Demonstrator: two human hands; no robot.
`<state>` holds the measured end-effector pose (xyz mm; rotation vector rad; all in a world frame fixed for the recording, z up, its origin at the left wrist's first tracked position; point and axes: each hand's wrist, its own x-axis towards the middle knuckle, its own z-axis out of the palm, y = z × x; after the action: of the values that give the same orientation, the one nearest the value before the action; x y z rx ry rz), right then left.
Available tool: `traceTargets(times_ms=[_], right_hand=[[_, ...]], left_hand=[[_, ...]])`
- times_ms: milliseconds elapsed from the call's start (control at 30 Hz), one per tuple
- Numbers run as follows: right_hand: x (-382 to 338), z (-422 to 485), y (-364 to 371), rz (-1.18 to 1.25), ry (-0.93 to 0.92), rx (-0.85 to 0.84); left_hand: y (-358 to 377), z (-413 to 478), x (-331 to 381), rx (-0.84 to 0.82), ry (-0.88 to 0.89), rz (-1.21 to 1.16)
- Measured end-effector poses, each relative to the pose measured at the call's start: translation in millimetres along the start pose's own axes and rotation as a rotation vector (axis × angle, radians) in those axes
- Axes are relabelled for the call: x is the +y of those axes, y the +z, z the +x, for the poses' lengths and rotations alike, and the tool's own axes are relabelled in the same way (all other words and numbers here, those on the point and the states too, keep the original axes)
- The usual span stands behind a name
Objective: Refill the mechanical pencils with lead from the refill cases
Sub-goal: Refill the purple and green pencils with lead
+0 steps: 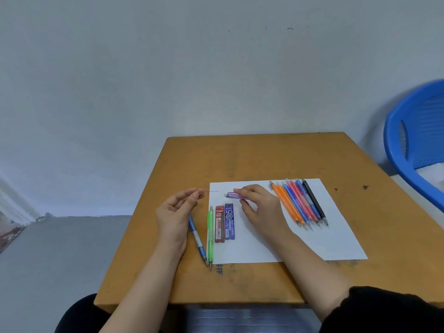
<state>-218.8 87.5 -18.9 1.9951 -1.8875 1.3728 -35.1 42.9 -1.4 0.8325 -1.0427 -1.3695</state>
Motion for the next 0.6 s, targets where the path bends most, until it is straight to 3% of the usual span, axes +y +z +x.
traceTargets(times_ms=[367,600], right_hand=[[0.8,1.5,-4.3,0.064,-0.019,0.110],[1.8,0.4,-2.6,0.072,-0.018,0.088]], left_hand=[[2.4,0.5,-1.5,-0.057,-0.035,-0.003],[0.7,2.0,-2.1,-0.049,-0.055,-0.025]])
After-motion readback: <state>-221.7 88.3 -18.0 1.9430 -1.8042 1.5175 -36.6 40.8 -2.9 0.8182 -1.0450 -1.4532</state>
